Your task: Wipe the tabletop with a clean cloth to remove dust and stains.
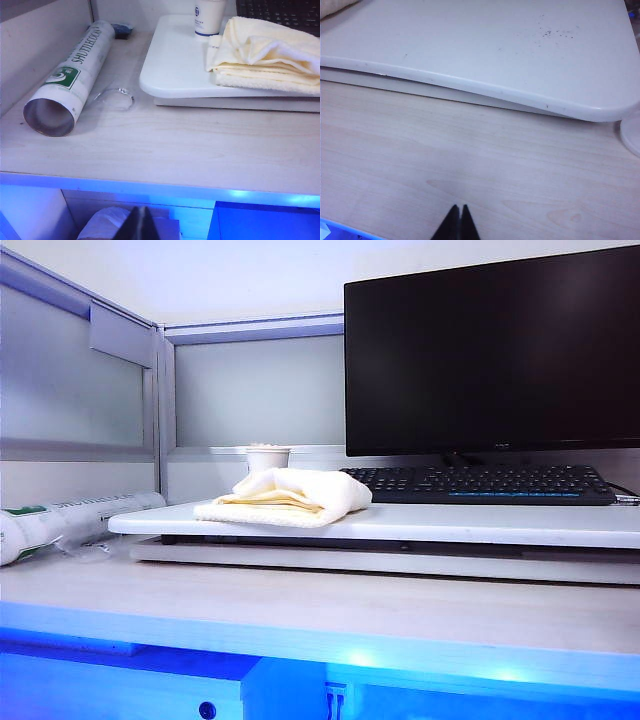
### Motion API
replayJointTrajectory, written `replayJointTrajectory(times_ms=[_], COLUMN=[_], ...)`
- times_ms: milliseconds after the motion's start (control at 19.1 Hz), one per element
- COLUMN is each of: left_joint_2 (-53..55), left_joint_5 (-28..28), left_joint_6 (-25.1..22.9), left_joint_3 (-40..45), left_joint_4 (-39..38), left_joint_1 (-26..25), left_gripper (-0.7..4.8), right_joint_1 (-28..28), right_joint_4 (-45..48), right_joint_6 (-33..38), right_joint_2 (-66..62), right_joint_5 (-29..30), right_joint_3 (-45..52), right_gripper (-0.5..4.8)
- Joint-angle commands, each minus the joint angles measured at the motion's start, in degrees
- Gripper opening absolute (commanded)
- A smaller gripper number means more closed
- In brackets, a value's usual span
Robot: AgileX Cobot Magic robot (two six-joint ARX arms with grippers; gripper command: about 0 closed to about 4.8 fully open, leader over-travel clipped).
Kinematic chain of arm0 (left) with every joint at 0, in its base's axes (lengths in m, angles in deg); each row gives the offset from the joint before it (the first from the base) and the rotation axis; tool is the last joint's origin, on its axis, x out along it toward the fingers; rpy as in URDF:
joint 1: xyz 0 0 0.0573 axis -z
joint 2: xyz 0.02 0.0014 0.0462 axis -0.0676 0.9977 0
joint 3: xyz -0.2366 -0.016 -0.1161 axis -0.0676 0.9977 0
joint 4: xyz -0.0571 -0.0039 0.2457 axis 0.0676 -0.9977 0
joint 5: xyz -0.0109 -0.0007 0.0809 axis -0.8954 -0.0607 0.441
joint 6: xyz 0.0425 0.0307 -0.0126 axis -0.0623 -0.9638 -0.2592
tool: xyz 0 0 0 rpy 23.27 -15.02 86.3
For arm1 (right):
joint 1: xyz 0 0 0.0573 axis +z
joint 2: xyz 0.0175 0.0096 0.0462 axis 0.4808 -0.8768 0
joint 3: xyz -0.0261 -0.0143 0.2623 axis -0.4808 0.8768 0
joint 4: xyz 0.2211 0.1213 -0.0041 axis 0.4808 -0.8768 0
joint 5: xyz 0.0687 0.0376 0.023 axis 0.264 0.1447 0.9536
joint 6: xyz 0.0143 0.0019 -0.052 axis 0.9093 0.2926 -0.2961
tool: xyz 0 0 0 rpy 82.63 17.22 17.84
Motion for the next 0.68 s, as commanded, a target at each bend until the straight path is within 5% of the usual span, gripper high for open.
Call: replayJointTrajectory(times_ms=[52,681], left_joint_2=[0.02,0.02], left_joint_5=[0.17,-1.27], left_joint_6=[0.17,0.2], left_joint_3=[0.07,0.07], left_joint_4=[-0.94,-0.98], left_joint_1=[-0.04,-0.04], left_gripper=[-0.06,-0.06], right_joint_1=[-0.04,0.0], right_joint_4=[-0.35,-0.28], right_joint_6=[0.22,3.52], right_joint_2=[0.04,0.07], right_joint_5=[0.13,0.77], right_joint_3=[0.0,-0.24], right_gripper=[-0.05,-0.05])
